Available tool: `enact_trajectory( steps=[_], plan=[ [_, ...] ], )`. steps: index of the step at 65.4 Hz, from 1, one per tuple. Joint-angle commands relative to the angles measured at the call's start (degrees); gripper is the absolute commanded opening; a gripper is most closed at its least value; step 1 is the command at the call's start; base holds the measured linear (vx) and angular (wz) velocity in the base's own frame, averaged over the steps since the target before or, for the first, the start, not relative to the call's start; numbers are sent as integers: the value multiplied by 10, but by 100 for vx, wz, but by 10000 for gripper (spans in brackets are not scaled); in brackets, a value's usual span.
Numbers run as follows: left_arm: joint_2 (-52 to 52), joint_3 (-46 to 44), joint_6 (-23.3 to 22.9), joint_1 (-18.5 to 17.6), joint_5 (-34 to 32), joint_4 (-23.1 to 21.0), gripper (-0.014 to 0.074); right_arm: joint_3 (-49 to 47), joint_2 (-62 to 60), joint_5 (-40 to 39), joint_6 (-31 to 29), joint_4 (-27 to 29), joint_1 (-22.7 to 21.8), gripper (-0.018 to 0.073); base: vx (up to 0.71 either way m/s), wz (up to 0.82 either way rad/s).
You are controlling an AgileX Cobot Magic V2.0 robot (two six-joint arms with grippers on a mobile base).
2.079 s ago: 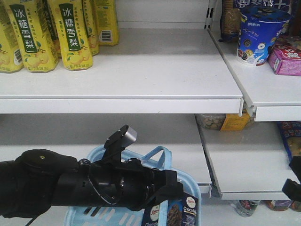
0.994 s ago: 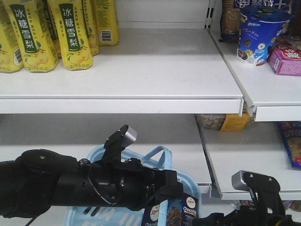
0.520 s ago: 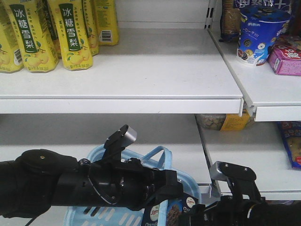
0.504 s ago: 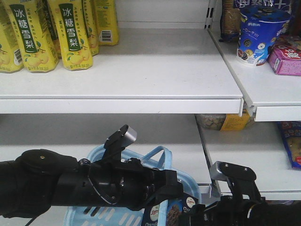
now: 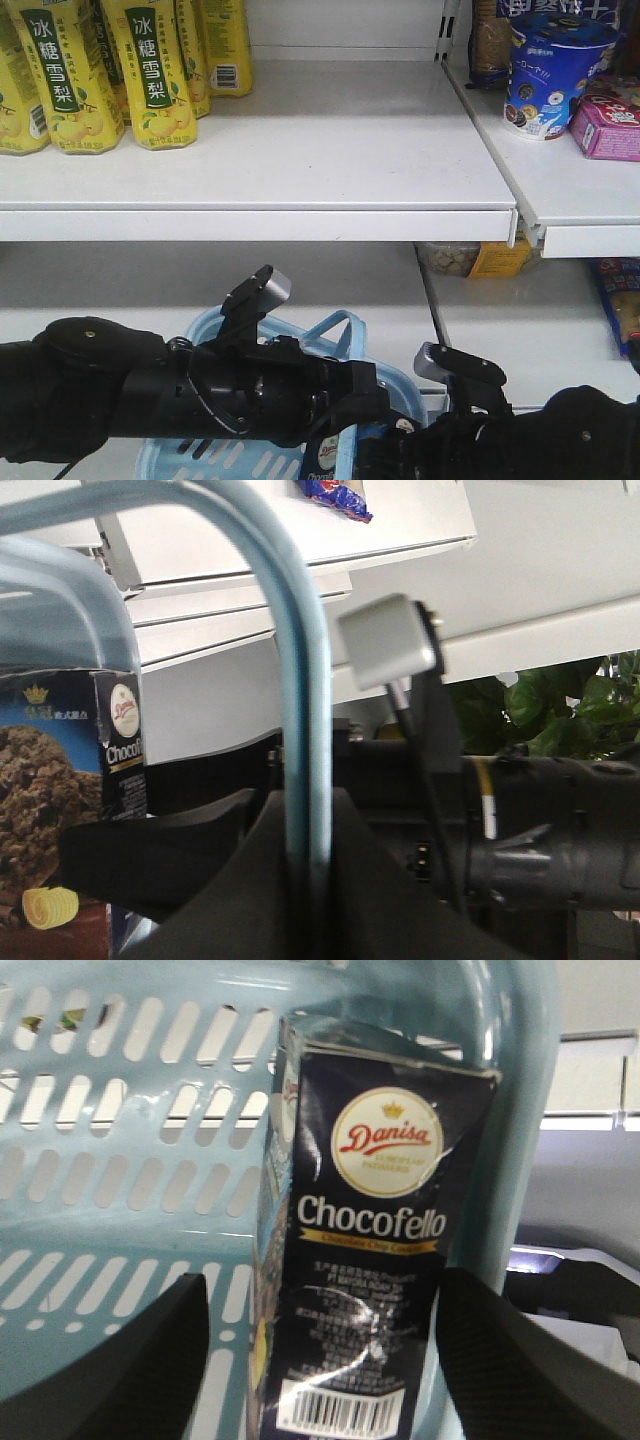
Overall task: Left arm holds basket, right arm returns cookies
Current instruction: 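Move the open right gripper down into the basket over the cookie box, then close the right gripper on the top of the Chocofello cookie box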
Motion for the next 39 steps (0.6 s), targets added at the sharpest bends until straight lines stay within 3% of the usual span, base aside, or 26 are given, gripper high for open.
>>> enact_trajectory(
  steps=[1, 39],
  plan=[
    [-25, -17, 14, -2, 7, -18, -6, -22, 2, -14, -28, 16, 0, 474, 0, 0],
    [-25, -17, 14, -2, 7, -18, -6, -70, 83, -23, -139, 137, 0, 465, 0, 0]
  ],
)
